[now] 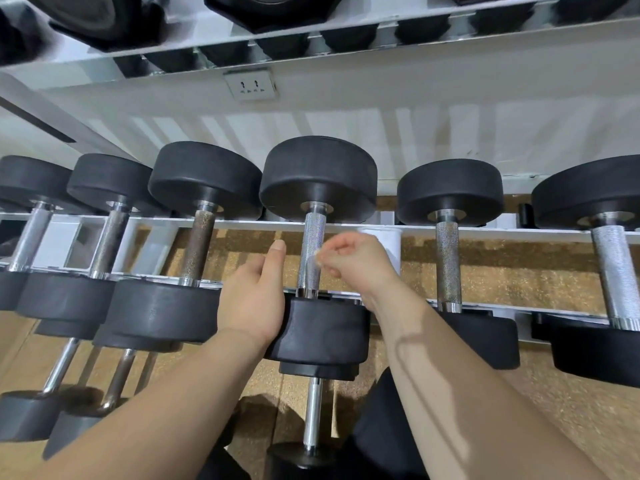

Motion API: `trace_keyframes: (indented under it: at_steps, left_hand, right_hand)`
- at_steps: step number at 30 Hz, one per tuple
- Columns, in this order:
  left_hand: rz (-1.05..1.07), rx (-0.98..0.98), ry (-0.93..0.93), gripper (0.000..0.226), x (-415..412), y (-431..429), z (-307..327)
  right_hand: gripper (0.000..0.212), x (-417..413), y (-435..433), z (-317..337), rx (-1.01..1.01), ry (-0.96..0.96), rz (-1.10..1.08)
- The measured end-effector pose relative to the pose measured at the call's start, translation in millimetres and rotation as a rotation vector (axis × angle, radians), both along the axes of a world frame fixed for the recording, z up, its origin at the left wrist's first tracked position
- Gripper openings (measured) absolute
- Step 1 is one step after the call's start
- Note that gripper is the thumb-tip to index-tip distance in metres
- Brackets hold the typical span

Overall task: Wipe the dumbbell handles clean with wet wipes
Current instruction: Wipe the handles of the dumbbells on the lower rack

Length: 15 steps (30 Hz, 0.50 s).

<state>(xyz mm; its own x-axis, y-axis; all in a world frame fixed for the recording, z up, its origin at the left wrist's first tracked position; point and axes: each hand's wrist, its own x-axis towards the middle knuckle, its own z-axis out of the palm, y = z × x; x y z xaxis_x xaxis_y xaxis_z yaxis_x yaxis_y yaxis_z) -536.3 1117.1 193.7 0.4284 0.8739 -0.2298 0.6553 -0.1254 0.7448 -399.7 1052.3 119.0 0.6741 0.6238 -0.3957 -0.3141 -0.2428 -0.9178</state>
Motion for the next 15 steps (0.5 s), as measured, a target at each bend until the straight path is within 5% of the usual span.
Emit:
trace_keyframes:
  at_steps: [4, 11, 15]
  left_hand:
    - [-0.005, 0.005, 0.029, 0.054, 0, 1, 0]
    - [0.016, 0.012, 0.056, 0.067, 1, 2, -1]
    - [0.003, 0.019, 0.050, 0.070, 0, 2, -2]
  right_hand:
    - [0.019, 17, 22, -3, -0.006, -0.109, -0.169]
    - [0.014, -4, -2, -10, -0.065, -0.104, 0.001]
    - [0.010, 12, 19, 0, -0.034, -0.181, -0.168]
